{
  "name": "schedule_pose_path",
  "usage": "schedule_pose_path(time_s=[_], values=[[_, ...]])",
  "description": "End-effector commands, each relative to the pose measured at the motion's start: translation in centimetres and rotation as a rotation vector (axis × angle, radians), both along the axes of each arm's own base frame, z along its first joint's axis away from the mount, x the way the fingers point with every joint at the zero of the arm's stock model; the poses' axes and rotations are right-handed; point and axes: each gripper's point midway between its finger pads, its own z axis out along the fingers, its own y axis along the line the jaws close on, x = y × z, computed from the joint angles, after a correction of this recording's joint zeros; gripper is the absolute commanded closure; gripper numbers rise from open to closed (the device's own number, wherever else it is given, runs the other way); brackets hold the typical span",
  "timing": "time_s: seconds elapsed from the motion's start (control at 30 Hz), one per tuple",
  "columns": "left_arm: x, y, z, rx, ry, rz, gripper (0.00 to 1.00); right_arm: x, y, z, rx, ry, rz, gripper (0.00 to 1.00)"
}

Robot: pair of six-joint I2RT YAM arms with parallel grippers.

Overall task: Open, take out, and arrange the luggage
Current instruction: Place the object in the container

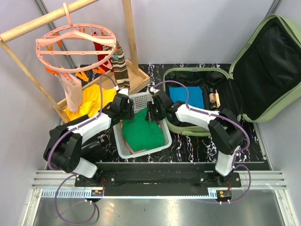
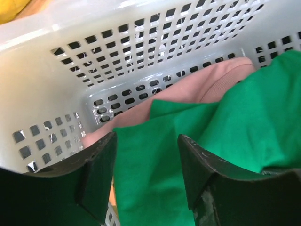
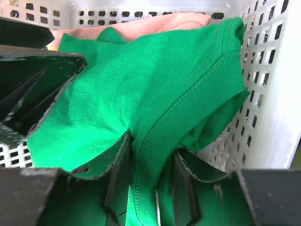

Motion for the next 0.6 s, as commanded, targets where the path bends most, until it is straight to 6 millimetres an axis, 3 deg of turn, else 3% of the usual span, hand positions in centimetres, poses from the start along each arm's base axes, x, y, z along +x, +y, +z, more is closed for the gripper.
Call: schedule_pose_path(time_s=[0.0,0.07,0.33,0.57], values=[[1.9,0.3,1.2,0.072,-0.063,0.035,0.44,1.4,-0.8,2.1,-0.005,-0.089,-0.02,0.61],[1.9,0.8,0.8,0.097,-0.047,0.048,0.48,1.4,-0.8,2.1,-0.005,-0.089,-0.019,0.61],[1.8,2.5,0.3,0.178,-0.047,0.104,0.5,1.2,-0.7,2.0,-0.003,-0.087,-0.008,0.61],[1.3,1.4,-0.9,0.119,-0.013,0.079,0.57,1.2,-1.1,1.9,-0.011,-0.09,-0.014,0.62]])
